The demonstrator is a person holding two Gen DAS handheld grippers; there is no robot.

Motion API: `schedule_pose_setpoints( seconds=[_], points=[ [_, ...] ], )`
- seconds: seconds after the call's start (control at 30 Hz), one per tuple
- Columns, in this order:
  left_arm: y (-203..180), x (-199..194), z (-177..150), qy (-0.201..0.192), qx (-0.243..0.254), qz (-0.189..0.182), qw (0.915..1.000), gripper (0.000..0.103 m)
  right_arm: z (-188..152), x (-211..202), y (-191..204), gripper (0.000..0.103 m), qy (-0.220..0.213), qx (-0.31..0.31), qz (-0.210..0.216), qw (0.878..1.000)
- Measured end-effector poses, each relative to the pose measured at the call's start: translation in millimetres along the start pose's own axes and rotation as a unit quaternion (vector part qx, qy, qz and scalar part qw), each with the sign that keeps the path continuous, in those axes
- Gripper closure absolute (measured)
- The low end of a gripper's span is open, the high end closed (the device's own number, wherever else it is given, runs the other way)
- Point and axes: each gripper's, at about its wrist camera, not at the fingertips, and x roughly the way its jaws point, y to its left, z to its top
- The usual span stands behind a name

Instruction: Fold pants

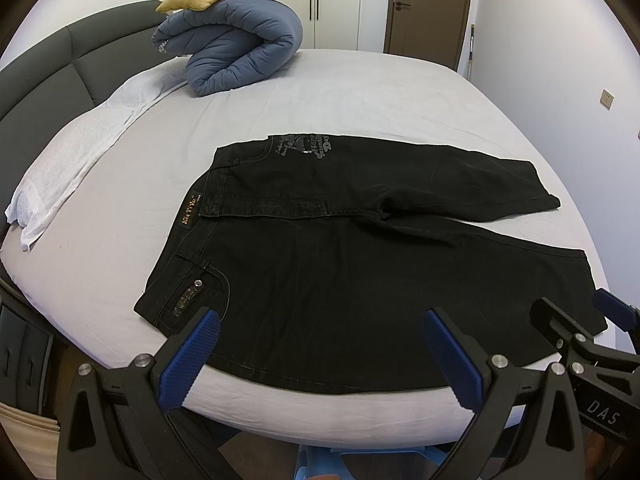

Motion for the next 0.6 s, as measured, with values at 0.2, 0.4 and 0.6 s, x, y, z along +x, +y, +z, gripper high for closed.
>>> schedule_pose_setpoints(
  seconds=[0.2, 0.4, 0.6],
  points=[
    [0.2, -0.4, 0.3, 0.0, 0.0, 0.0, 1.0, 0.0, -0.4, -0.1, 0.4, 0.001, 0.0, 0.0, 0.0, 1.0],
    [-0.1, -0.3, 0.6, 0.001, 0.0, 0.0, 1.0, 0.0, -1.4, 0.0, 3.1, 0.001, 0.0, -0.001, 0.001, 1.0],
    [-0.3, -0.4, 0.9, 0.001, 0.0, 0.0, 1.0, 0.0, -1.7, 2.8, 5.3, 0.001, 0.002, -0.002, 0.003, 1.0]
  ],
)
